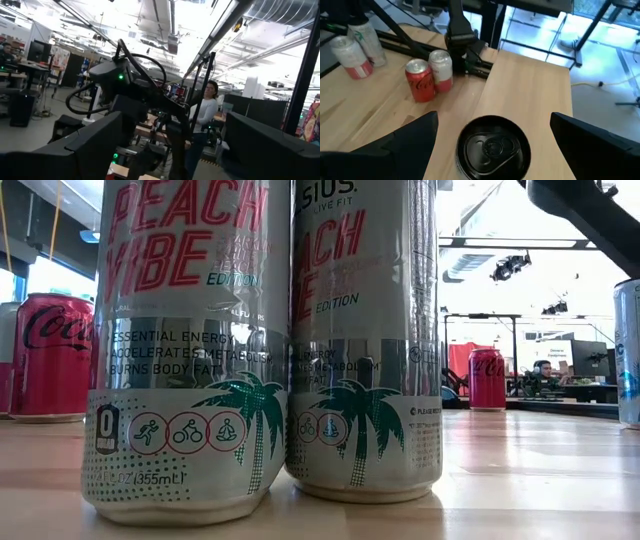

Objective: Place canned beverage on shelf
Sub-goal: Put the top blue soda can on the shelf

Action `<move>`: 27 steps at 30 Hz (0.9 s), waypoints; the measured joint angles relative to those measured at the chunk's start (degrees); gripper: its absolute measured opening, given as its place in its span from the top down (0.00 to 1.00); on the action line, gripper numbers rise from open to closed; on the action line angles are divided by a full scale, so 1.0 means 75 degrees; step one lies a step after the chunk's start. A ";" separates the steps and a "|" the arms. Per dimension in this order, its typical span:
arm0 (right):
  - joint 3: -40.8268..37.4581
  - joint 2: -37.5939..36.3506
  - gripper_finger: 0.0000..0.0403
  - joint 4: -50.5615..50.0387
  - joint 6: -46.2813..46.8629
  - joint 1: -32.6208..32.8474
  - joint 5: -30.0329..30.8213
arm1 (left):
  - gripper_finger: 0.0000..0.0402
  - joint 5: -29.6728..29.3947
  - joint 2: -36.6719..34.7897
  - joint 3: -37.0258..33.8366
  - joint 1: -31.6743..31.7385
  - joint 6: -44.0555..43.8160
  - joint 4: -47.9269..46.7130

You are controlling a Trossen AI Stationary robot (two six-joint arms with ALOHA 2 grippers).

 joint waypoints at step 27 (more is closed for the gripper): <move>-0.0336 0.0416 0.17 -0.0235 -0.0433 -0.0077 -0.0535 | 0.13 -0.0146 0.0006 0.0000 0.0000 -0.0052 0.0009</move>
